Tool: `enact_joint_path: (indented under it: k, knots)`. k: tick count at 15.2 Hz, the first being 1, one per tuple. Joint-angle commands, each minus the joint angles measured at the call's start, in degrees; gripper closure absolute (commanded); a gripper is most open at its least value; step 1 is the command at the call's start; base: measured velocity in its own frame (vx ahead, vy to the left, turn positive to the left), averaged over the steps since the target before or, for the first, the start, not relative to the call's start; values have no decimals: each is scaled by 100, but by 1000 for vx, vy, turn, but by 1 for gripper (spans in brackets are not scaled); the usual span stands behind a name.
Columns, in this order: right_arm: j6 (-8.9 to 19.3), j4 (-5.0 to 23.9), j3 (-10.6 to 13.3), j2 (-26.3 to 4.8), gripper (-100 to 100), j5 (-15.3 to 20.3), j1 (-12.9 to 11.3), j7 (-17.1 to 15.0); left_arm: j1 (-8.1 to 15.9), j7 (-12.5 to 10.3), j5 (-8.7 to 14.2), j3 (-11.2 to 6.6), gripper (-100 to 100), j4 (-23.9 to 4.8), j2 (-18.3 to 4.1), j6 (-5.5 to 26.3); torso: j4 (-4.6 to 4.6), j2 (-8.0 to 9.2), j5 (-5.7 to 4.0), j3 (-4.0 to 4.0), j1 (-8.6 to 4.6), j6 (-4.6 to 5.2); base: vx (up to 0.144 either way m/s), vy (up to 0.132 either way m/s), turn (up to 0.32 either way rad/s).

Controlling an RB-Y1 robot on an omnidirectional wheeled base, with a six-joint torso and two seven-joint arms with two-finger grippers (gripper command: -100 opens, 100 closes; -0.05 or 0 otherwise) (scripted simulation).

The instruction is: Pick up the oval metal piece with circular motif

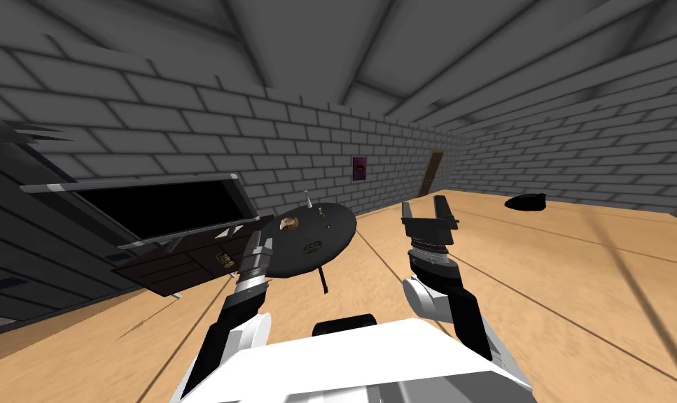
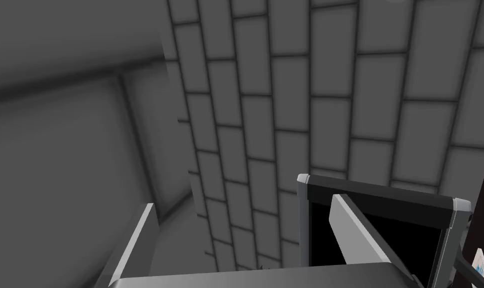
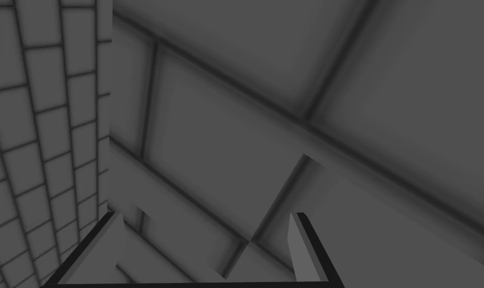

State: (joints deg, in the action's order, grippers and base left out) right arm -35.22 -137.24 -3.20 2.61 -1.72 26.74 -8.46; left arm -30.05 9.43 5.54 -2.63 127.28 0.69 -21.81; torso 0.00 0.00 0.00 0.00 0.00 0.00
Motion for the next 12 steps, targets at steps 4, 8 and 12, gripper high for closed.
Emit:
enact_joint_path:
  k: [4, 8, 12]
  knots:
    - [0, 0, 0, 0, 0, 0, 0, 0, 23, -91, 54, -109, -100, -73, -511, 272, -1, -3, 0, -1, 1, 1, 7, -3, -80]
    - [0, 0, 0, 0, 0, 0, 0, 0, 63, -249, 146, -297, -100, -200, -903, 744, -2, -7, 0, -4, 2, 2, 17, -4, -156]
    - [0, 0, 0, 0, 0, 0, 0, 0, 99, -390, 229, -465, -100, -314, -1115, 1164, -2, -10, 0, -6, 1, 3, 22, -5, -179]
